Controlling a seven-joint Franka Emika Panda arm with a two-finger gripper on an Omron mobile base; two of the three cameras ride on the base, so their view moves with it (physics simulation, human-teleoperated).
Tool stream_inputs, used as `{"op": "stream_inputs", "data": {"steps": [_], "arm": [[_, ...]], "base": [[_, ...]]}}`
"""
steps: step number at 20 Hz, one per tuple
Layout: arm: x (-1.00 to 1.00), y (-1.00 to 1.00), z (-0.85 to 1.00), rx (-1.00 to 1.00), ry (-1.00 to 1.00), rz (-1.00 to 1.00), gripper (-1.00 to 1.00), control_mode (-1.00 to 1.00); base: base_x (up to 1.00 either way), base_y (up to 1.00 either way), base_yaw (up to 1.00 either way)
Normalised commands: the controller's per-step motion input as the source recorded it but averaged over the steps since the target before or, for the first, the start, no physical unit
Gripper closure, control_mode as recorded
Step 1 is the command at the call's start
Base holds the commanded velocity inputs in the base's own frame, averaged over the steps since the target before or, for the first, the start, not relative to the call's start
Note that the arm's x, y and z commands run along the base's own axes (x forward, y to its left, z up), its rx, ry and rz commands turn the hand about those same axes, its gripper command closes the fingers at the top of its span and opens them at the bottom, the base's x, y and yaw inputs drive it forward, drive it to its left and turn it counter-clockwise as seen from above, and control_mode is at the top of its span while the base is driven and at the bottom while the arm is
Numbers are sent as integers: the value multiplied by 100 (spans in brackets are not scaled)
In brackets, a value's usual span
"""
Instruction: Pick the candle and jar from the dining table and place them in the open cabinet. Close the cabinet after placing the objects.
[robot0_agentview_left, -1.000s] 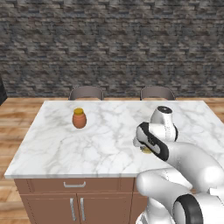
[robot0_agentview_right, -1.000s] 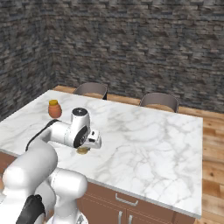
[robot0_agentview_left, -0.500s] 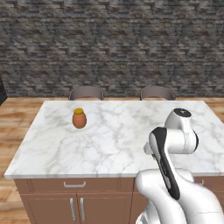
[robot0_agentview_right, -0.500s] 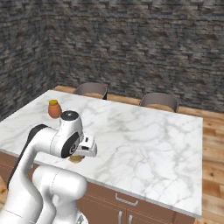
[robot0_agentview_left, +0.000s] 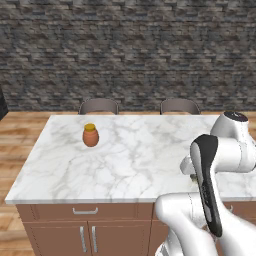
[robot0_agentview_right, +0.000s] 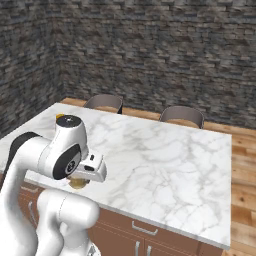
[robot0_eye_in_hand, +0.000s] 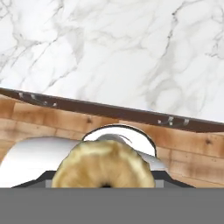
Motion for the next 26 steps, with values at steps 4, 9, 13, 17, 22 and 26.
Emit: {"op": "stream_inputs", "data": {"steps": [4, 9, 13, 17, 22, 26], "arm": [[-71, -16, 48, 0, 0, -3, 100, -100], [-59, -13, 36, 0, -1, -3, 100, 100], [0, 0, 0, 0, 0, 0, 100, 100], [0, 0, 0, 0, 0, 0, 100, 100], [0, 0, 0, 0, 0, 0, 100, 100], [0, 0, 0, 0, 0, 0, 100, 100]], "base": [[0, 0, 0], [-14, -3, -1], [-50, -24, -10], [-37, -42, -23], [-14, -54, -34], [-6, -71, -46]]}}
